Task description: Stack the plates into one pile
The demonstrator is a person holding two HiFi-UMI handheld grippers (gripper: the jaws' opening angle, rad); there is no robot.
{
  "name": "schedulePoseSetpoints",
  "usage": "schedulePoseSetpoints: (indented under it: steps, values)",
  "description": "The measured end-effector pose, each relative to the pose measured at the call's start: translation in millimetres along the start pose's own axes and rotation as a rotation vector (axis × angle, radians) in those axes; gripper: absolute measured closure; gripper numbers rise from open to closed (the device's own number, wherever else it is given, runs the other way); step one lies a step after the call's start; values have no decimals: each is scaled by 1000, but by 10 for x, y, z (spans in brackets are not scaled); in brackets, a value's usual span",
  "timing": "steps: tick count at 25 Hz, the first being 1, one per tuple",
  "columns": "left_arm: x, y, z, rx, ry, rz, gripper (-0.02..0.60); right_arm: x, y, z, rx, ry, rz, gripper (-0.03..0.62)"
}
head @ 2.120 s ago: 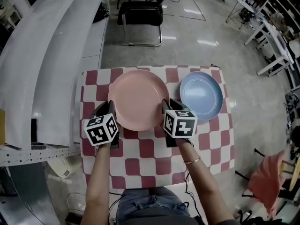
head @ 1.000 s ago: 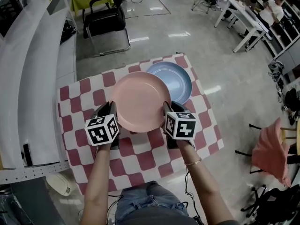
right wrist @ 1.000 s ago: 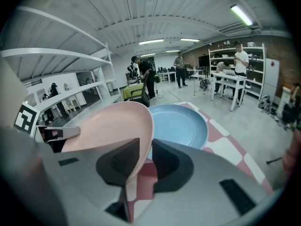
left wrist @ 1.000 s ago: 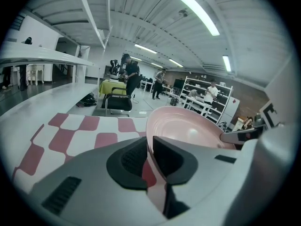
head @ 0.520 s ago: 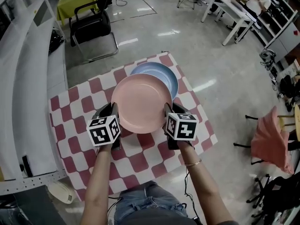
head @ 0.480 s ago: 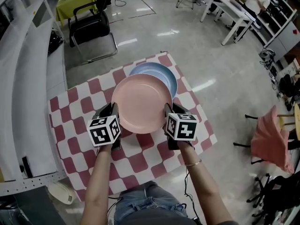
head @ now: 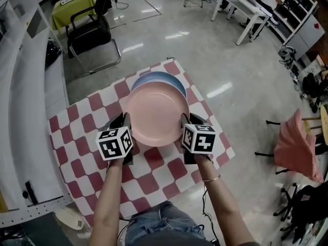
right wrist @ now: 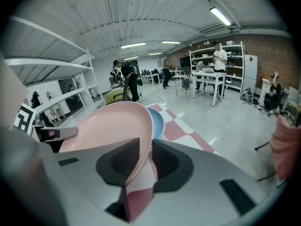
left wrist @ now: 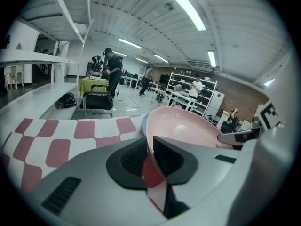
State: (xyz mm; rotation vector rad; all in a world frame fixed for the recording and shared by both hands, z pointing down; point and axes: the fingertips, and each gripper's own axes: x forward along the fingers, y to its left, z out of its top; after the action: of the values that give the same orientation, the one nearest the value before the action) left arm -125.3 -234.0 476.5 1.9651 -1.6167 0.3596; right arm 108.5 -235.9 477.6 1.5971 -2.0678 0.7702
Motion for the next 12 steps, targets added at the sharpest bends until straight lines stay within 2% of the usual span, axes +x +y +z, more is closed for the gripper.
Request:
schedulePoseSetpoints:
  steps: [12]
  values:
    - [341,-24,131,12,1,-24,528,296,-165,64,16,9,-33,505]
